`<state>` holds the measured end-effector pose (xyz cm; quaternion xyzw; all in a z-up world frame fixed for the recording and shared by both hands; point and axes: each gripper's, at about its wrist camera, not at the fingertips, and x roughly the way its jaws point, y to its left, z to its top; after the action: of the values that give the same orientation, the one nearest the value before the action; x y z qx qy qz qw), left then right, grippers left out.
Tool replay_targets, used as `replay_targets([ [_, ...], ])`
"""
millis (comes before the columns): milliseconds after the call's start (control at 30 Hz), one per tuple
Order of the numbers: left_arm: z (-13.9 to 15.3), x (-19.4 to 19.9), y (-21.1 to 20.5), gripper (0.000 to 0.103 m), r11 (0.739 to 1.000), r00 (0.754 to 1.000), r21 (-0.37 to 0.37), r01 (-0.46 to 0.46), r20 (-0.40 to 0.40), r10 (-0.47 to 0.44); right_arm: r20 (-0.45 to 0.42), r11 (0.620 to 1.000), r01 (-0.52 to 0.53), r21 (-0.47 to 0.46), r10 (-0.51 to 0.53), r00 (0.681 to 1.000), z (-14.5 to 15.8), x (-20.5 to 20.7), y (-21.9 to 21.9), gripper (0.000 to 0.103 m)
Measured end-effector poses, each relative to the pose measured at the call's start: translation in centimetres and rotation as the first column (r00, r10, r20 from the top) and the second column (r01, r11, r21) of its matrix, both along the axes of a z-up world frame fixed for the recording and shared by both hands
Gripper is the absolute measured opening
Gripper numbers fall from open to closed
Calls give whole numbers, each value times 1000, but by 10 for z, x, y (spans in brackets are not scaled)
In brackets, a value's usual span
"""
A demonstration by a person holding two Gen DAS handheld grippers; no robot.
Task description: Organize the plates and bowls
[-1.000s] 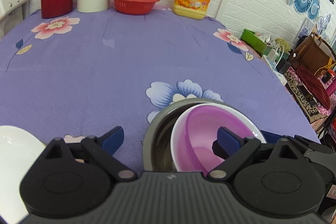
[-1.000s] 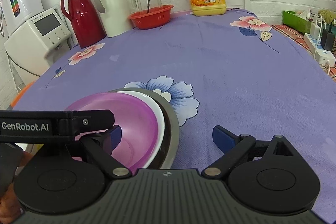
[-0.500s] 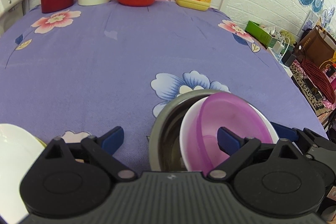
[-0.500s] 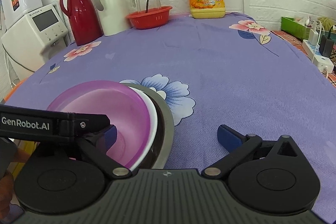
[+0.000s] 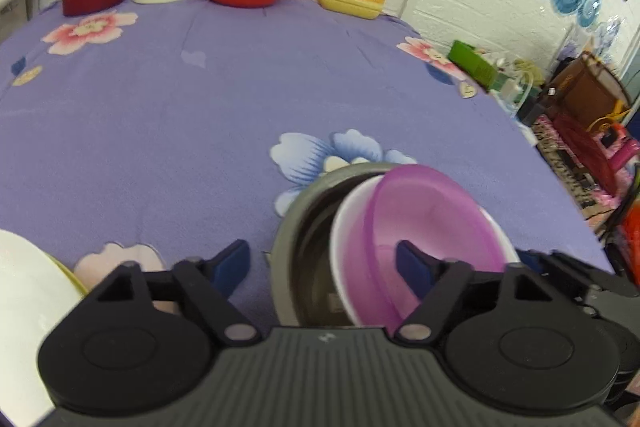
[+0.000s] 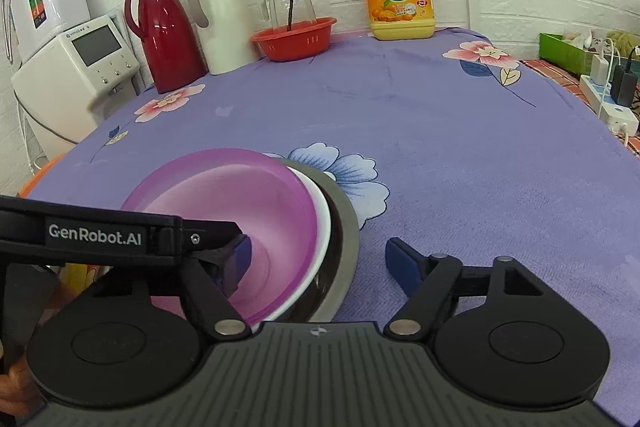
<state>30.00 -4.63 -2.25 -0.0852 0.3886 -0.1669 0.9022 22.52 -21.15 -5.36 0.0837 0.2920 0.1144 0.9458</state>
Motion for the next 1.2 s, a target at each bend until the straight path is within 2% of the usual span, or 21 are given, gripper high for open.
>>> replay_targets([
  [67,1,-4,-3,49,1000,1000,-27,8,-4,-8,4,1000,-7,13,7,1000,1,-3,3,95],
  [100,2,-5,-4,47,1000,1000,-32,-1,-5,1,6,1000,-10,9,9,1000,3,-4,5,87],
  [400,5,-23,-9,41,998,1000,-67,-2,-17,1,-16,999,46,-3,-46,999,9,-22,6,88],
  [700,19,-46,11,41,989,999,-148,2,39,4,32,995,61,-74,-59,998,31,-46,22,90],
  [867,36,-63,52,41,986,993,-159,-57,97,73,85,996,4,-89,3,996,48,-52,54,91],
  [1000,41,-79,97,41,977,978,-148,-156,119,174,106,993,-83,-86,92,990,52,-51,92,91],
  [1200,36,-102,157,40,941,940,-131,-312,101,325,82,966,-250,-60,254,964,46,-47,146,94],
])
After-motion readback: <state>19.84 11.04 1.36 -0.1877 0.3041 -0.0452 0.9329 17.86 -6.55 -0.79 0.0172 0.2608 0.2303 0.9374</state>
